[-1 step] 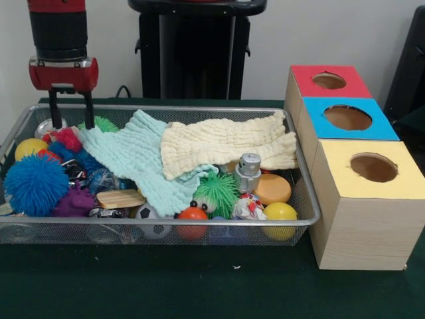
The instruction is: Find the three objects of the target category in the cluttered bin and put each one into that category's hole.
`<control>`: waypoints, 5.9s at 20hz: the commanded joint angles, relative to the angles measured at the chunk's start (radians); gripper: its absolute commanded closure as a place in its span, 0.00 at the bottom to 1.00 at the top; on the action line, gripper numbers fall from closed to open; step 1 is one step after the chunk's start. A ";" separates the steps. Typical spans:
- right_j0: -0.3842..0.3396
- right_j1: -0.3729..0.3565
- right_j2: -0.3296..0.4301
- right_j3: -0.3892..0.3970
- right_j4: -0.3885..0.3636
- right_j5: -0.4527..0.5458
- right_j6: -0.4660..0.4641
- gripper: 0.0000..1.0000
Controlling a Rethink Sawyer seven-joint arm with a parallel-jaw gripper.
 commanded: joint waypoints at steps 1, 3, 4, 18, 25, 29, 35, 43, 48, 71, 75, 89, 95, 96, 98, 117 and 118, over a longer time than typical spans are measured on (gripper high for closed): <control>0.000 0.067 0.052 -0.101 -0.092 -0.047 -0.045 0.00; 0.004 0.076 0.044 -0.104 -0.104 -0.047 -0.047 0.00; 0.005 0.078 0.042 -0.107 -0.112 -0.048 -0.048 0.00; -0.001 0.077 0.048 -0.120 -0.200 -0.028 -0.064 0.00; -0.006 0.082 0.063 -0.132 -0.210 -0.008 -0.077 0.00; -0.007 0.085 0.065 -0.134 -0.214 -0.009 -0.076 0.00; -0.020 0.085 0.077 -0.133 -0.206 -0.003 -0.086 0.00; -0.062 0.078 0.123 -0.124 -0.173 0.042 -0.112 0.00; -0.079 0.086 0.140 -0.122 -0.177 0.051 -0.117 0.00; -0.055 0.150 0.090 -0.120 -0.173 0.002 -0.007 0.00; -0.042 0.157 0.069 -0.117 -0.173 -0.005 0.017 0.00; -0.012 0.177 0.061 -0.128 -0.181 0.030 -0.023 1.00; 0.017 0.139 0.036 -0.109 -0.119 0.110 0.019 1.00; 0.015 0.132 0.040 -0.099 -0.097 0.125 0.029 1.00; -0.006 0.126 0.068 -0.080 -0.046 0.139 0.043 1.00; -0.032 0.027 0.197 0.091 0.242 0.024 0.155 1.00; -0.024 0.014 0.195 0.093 0.251 0.027 0.156 1.00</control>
